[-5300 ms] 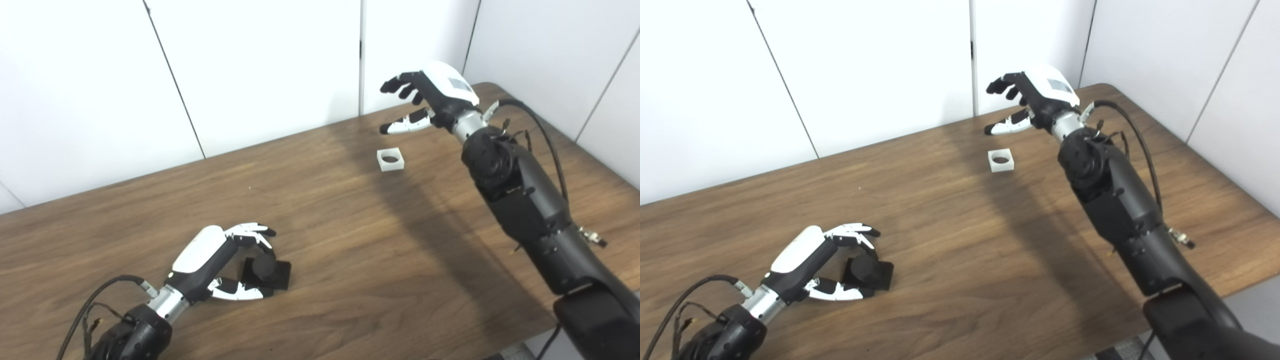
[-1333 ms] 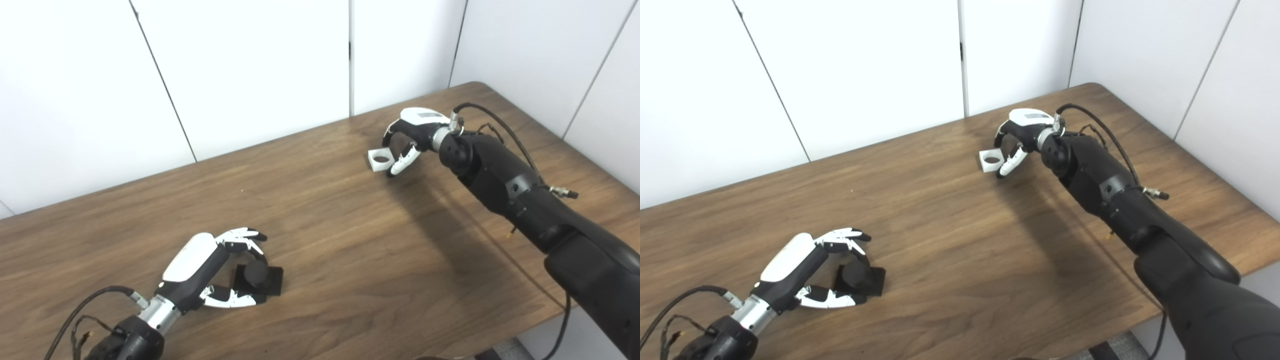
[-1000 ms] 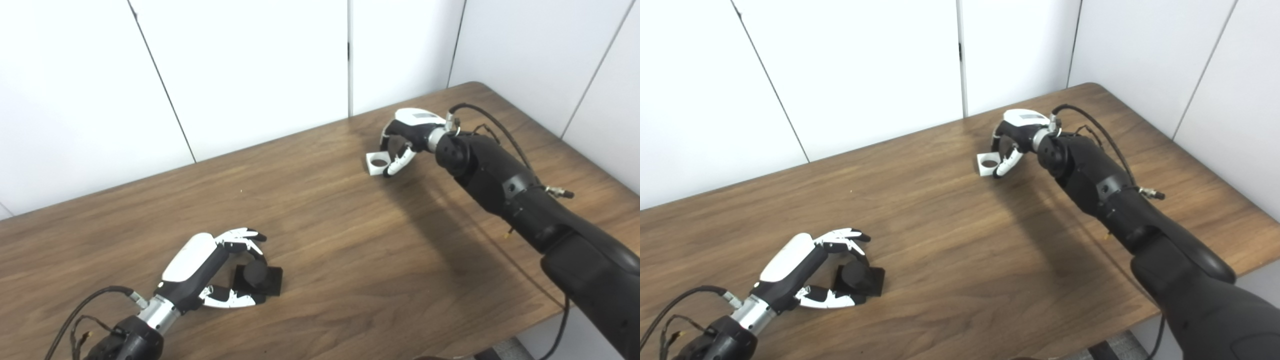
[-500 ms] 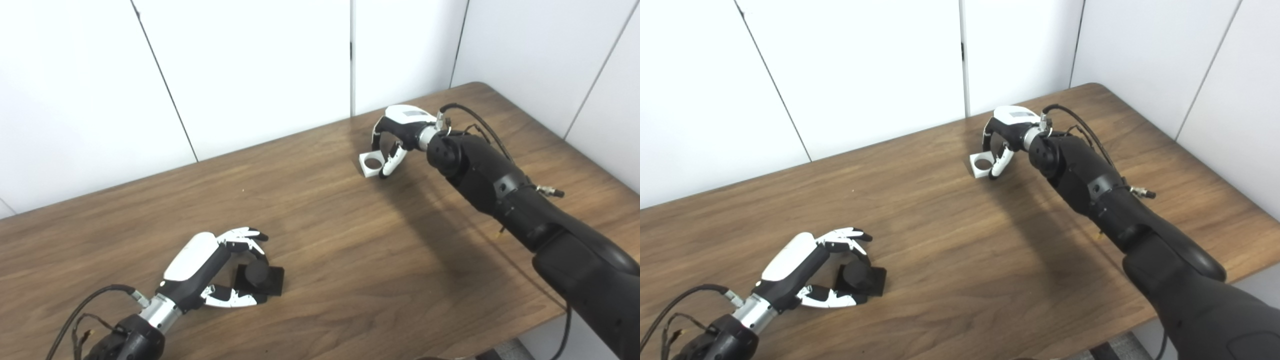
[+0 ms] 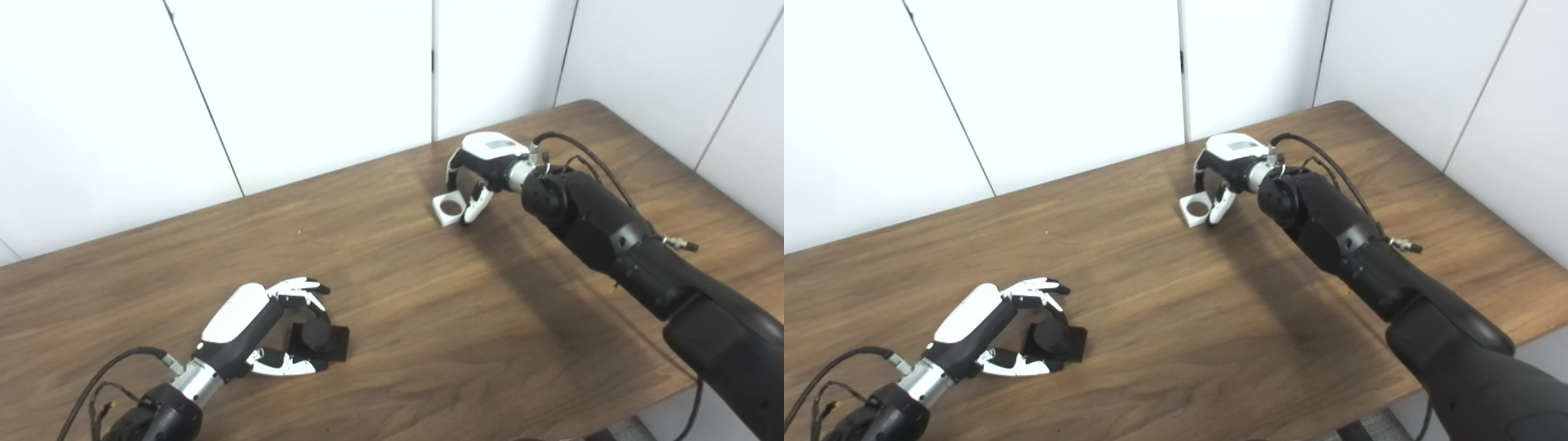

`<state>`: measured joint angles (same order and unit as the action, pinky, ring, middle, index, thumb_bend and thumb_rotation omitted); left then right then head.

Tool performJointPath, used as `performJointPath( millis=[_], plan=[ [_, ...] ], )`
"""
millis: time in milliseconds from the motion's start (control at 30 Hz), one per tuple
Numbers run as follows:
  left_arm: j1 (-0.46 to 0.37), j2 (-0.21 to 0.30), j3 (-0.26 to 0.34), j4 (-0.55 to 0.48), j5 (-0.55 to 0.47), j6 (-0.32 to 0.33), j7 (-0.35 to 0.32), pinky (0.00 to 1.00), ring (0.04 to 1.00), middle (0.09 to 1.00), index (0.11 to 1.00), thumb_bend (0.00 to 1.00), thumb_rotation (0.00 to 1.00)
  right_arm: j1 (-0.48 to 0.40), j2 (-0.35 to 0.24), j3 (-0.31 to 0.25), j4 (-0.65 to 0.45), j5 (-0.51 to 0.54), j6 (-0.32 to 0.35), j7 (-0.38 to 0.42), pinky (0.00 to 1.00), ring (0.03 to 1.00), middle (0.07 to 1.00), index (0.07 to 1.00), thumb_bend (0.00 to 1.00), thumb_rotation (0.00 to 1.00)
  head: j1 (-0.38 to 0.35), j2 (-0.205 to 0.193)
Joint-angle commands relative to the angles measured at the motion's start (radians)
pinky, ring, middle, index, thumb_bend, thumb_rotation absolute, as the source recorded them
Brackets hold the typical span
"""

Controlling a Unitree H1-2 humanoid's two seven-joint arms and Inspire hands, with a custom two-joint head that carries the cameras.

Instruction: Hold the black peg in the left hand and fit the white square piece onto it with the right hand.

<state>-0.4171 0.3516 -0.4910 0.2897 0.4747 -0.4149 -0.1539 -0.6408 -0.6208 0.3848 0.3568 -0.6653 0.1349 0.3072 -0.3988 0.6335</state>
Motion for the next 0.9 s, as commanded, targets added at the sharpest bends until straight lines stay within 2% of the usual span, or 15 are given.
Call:
performJointPath(
  millis=[0, 367, 667, 867],
  plan=[
    [0.028, 0.033, -0.026, 0.053, 0.063, 0.018, -0.058, 0.75, 0.867, 0.816, 0.491, 0.52, 0.07, -0.034, -0.03, -0.018, -0.061, 0.014, -0.035, 0.026, 0.82, 0.867, 0.814, 0.482, 0.52, 0.13, 0.005, 0.003],
    [0.02, 0.033, -0.026, 0.07, 0.066, 0.011, -0.053, 0.76, 0.871, 0.818, 0.491, 0.52, 0.07, -0.029, -0.064, -0.092, -0.236, 0.018, 0.009, 0.112, 0.84, 0.884, 0.82, 0.483, 0.52, 0.14, 0.039, 0.011],
    [0.019, 0.025, -0.026, 0.063, 0.068, 0.023, -0.058, 0.76, 0.882, 0.823, 0.492, 0.52, 0.07, -0.003, -0.071, -0.122, -0.301, 0.022, 0.006, 0.146, 0.82, 0.891, 0.819, 0.483, 0.52, 0.14, 0.165, 0.034],
    [0.016, 0.011, -0.029, 0.065, 0.074, 0.038, -0.058, 0.76, 0.886, 0.828, 0.492, 0.52, 0.08, 0.022, -0.067, -0.141, -0.323, 0.044, -0.04, 0.141, 0.78, 0.873, 0.81, 0.483, 0.52, 0.14, 0.258, 0.047]
  ],
)
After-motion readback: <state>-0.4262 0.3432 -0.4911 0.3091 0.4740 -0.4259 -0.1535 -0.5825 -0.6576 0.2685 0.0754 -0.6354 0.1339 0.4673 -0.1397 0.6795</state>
